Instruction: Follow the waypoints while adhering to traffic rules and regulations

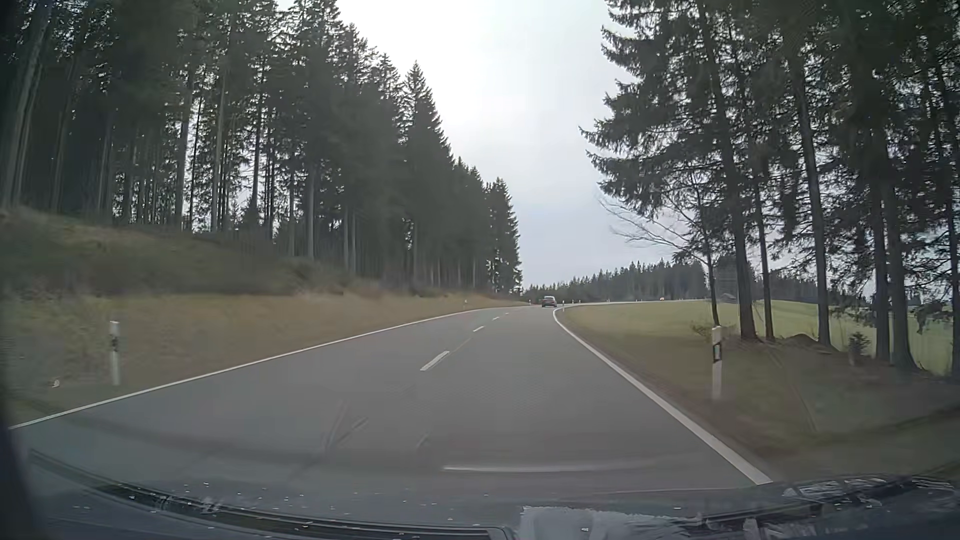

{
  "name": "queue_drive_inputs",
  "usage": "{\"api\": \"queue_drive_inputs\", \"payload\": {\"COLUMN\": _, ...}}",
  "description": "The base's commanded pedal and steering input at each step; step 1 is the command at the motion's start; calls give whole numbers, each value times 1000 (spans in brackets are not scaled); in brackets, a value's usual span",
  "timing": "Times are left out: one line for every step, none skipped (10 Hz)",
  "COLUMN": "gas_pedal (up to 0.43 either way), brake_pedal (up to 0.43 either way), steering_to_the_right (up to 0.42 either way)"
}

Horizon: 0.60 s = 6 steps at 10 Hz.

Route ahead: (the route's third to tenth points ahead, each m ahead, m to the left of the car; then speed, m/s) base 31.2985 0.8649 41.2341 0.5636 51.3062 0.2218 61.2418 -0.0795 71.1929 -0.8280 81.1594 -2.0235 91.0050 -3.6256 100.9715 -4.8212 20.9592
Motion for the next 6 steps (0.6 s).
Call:
{"api": "queue_drive_inputs", "payload": {"gas_pedal": 189, "brake_pedal": 0, "steering_to_the_right": 0}}
{"api": "queue_drive_inputs", "payload": {"gas_pedal": 189, "brake_pedal": 0, "steering_to_the_right": 0}}
{"api": "queue_drive_inputs", "payload": {"gas_pedal": 189, "brake_pedal": 0, "steering_to_the_right": 1}}
{"api": "queue_drive_inputs", "payload": {"gas_pedal": 189, "brake_pedal": 0, "steering_to_the_right": 3}}
{"api": "queue_drive_inputs", "payload": {"gas_pedal": 189, "brake_pedal": 0, "steering_to_the_right": 4}}
{"api": "queue_drive_inputs", "payload": {"gas_pedal": 177, "brake_pedal": 0, "steering_to_the_right": 5}}
